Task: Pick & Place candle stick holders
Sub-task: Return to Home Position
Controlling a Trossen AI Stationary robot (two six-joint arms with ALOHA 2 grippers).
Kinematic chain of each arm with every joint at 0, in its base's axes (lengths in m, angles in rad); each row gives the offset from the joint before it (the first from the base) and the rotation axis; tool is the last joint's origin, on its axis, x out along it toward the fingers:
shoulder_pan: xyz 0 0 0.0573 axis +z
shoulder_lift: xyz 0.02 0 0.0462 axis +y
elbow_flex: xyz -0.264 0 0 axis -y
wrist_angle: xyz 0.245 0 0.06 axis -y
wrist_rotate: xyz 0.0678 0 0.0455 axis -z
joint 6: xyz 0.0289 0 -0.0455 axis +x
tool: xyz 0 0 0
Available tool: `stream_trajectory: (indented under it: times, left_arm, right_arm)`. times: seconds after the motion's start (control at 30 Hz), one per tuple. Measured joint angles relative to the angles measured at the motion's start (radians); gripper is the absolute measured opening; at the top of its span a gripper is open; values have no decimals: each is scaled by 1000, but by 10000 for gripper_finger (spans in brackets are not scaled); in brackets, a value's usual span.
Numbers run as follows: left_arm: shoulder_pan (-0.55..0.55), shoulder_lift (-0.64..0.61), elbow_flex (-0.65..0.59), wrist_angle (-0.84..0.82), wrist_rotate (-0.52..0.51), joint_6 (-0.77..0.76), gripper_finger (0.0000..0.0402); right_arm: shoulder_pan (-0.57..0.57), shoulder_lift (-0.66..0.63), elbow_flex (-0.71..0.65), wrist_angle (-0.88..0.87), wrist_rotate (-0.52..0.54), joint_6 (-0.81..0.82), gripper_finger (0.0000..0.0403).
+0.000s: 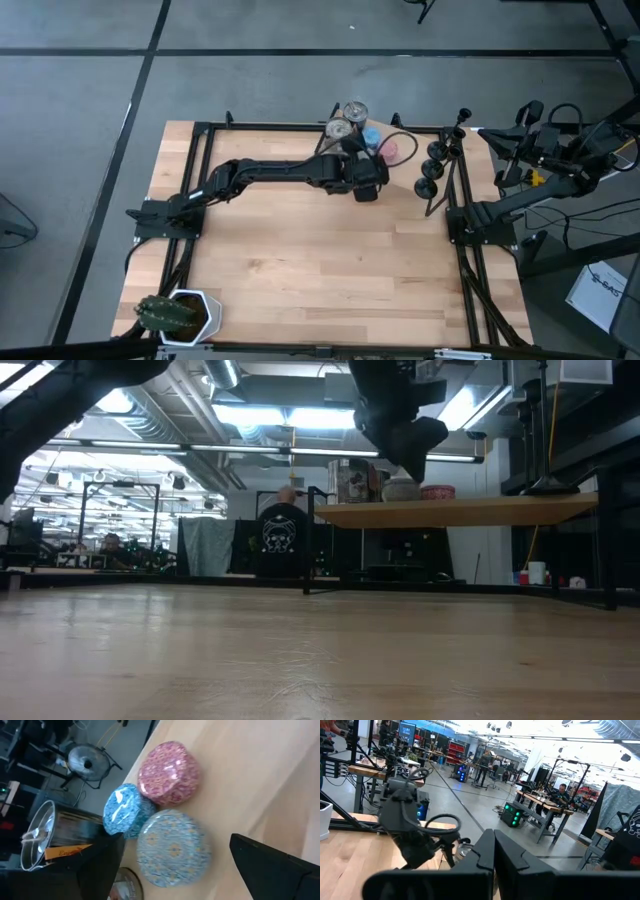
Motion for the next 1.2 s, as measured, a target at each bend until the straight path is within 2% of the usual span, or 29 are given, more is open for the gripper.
stream_trajectory:
  times: [0.5,0.8,1.0,1.2]
  left_arm:
    - [-70,-22,0,-102,14,47,303]
    - [-97,-47,0,-250,40,-55,226]
    - [-120,-61,0,-290,195,-61,163]
    - [-140,-66,0,-339,244,-92,112]
  right_arm:
    - [0,0,0,0,0,0,5]
    - [0,0,0,0,0,0,5]
    - [0,0,0,0,0,0,5]
    - [0,0,0,0,0,0,5]
